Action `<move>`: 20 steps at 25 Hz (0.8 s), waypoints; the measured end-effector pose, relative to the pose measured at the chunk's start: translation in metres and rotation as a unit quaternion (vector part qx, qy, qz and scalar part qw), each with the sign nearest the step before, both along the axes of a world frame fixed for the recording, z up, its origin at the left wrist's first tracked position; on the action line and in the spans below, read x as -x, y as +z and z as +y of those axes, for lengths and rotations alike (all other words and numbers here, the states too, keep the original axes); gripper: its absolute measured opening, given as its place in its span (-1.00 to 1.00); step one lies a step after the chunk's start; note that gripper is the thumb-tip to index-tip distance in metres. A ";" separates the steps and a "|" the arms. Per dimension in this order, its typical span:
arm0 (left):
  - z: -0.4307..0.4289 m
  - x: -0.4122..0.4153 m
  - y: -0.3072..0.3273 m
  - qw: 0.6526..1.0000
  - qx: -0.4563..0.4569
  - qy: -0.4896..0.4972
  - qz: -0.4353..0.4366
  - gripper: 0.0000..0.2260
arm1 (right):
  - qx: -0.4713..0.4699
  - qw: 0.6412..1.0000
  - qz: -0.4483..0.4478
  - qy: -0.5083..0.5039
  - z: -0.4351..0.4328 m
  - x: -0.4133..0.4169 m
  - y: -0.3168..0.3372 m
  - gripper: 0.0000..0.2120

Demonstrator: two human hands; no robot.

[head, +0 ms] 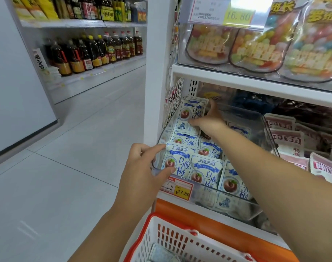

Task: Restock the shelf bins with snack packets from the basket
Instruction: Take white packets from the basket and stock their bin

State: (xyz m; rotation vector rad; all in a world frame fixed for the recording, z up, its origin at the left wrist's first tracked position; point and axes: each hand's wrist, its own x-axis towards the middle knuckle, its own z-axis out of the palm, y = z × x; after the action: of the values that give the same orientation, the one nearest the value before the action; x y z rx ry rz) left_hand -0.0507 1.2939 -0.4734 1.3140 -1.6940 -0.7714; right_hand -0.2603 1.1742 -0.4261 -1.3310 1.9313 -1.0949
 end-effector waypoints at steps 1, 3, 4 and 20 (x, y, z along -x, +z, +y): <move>0.000 0.000 0.000 1.000 -0.002 0.000 0.005 -0.50 | -0.001 1.000 0.023 0.003 0.002 0.001 -0.004 -0.04; 0.001 0.001 0.000 1.000 -0.004 0.002 0.008 -0.51 | -0.020 0.996 0.085 0.021 0.005 0.002 -0.011 -0.17; 0.001 0.001 0.000 1.000 -0.007 0.002 0.007 -0.51 | -0.028 0.993 0.112 0.031 0.007 0.002 -0.013 -0.20; 0.002 -0.001 -0.001 1.000 -0.015 -0.001 0.004 -0.51 | 0.028 0.989 0.148 0.013 0.009 -0.002 -0.030 -0.02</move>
State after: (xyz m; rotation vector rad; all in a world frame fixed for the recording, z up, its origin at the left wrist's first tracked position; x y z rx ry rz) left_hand -0.0502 1.2954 -0.4743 1.3293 -1.6835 -0.8051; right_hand -0.2588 1.1830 -0.4560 -1.6223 2.0962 -0.9907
